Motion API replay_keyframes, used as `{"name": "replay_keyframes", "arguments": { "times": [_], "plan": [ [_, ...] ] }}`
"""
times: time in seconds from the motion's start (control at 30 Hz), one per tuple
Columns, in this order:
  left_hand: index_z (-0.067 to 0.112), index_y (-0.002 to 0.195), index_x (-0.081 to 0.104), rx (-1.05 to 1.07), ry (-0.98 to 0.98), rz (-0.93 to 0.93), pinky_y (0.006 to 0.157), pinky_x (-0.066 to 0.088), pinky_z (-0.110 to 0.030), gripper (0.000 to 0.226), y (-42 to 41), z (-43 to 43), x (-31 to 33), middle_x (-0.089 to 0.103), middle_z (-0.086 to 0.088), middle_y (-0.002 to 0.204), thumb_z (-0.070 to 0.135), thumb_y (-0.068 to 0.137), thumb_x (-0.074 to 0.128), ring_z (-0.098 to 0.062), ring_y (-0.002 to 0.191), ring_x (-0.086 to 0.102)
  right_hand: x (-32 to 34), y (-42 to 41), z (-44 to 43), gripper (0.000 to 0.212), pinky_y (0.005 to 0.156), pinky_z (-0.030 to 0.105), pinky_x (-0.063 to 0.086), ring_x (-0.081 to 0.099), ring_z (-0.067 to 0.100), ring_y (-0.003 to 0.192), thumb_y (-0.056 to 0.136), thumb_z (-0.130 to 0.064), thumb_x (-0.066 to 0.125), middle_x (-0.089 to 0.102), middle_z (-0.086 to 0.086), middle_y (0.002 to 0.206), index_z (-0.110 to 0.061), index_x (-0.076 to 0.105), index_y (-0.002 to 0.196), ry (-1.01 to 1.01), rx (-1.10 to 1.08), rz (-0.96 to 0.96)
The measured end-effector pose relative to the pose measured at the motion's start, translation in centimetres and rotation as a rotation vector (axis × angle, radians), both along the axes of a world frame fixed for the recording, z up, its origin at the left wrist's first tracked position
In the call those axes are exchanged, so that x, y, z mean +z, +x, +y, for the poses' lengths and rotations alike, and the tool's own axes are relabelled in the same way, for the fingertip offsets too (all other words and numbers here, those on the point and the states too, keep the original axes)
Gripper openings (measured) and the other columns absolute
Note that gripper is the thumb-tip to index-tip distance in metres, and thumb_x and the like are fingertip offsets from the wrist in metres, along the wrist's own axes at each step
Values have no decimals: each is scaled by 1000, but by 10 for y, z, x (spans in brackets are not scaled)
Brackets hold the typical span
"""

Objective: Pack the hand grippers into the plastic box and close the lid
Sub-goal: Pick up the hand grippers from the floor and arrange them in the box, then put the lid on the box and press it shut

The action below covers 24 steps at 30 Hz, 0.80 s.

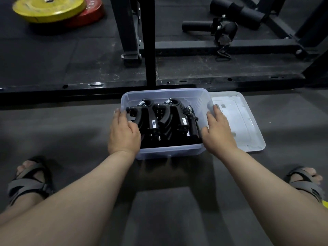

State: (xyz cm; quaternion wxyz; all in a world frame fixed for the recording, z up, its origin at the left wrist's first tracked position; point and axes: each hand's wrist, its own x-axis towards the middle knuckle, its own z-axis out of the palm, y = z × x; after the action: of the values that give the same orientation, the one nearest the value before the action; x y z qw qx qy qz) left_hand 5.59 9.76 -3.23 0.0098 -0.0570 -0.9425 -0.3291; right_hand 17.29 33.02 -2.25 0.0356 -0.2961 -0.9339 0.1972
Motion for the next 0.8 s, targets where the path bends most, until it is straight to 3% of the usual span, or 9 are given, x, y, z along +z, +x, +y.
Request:
{"name": "replay_keyframes", "arguments": {
  "times": [0.2, 0.3, 0.37, 0.43, 0.5, 0.57, 0.6, 0.7, 0.8],
  "plan": [
    [20, 153, 28, -26, -37, -54, 117, 21, -33, 54, 1, -2, 0, 17, 3, 163, 24, 99, 28, -12, 149, 16, 0, 0, 1, 55, 121, 37, 12, 4, 18, 149, 94, -20, 38, 2, 0, 164, -14, 36, 148, -42, 14, 17],
    [21, 153, 26, -43, -39, -69, 118, 20, -33, 54, 1, -3, 1, 16, 4, 163, 24, 99, 27, -10, 149, 13, -6, 1, 6, 49, 119, 31, 16, 14, 15, 148, 95, -20, 39, 16, 0, 162, -13, 43, 143, -165, -14, 182],
    [21, 153, 28, -32, -30, -72, 118, 21, -34, 53, 2, -2, 4, 17, 4, 163, 23, 99, 28, -12, 149, 15, -9, 7, 10, 42, 113, 29, 28, 37, 17, 136, 93, -20, 40, 43, 4, 147, -9, 54, 131, -279, -214, 455],
    [20, 152, 30, -19, -27, -66, 117, 21, -34, 53, 3, -1, 5, 19, 3, 162, 22, 99, 29, -13, 149, 17, -17, 22, 20, 39, 103, 36, 39, 52, 25, 118, 85, -22, 39, 58, 9, 123, -7, 60, 114, -286, -568, 635],
    [21, 152, 31, -9, -27, -61, 117, 21, -33, 53, 3, 0, 6, 20, 3, 162, 22, 99, 29, -13, 148, 19, -38, 44, 41, 30, 95, 41, 43, 55, 35, 107, 83, -21, 40, 61, 13, 114, -10, 62, 100, -265, -754, 400],
    [21, 152, 32, -1, -24, -59, 117, 20, -32, 52, 2, -1, 6, 21, 3, 162, 22, 99, 29, -13, 148, 20, -66, 69, 56, 22, 92, 42, 45, 57, 39, 104, 83, -16, 44, 62, 15, 115, -14, 64, 95, -258, -629, -133],
    [21, 151, 33, 0, -24, -59, 117, 20, -32, 52, 2, 0, 6, 22, 3, 161, 22, 99, 29, -14, 148, 21, -78, 81, 62, 26, 93, 42, 46, 57, 40, 107, 82, -14, 45, 61, 15, 120, -17, 64, 100, -254, -541, -290],
    [21, 150, 36, 13, -27, -47, 117, 22, -34, 51, 2, 0, 5, 24, 2, 161, 21, 99, 31, -17, 147, 24, -97, 99, 78, 57, 106, 43, 38, 44, 37, 130, 86, -9, 46, 37, 9, 151, -22, 43, 142, -170, -381, -364],
    [19, 149, 38, 11, -30, -23, 117, 21, -33, 51, 2, 0, 3, 27, -1, 160, 19, 98, 32, -17, 147, 24, -103, 95, 88, 59, 105, 42, 38, 42, 35, 131, 86, -15, 51, 25, 1, 156, -28, 39, 142, -69, -230, -483]
  ]
}}
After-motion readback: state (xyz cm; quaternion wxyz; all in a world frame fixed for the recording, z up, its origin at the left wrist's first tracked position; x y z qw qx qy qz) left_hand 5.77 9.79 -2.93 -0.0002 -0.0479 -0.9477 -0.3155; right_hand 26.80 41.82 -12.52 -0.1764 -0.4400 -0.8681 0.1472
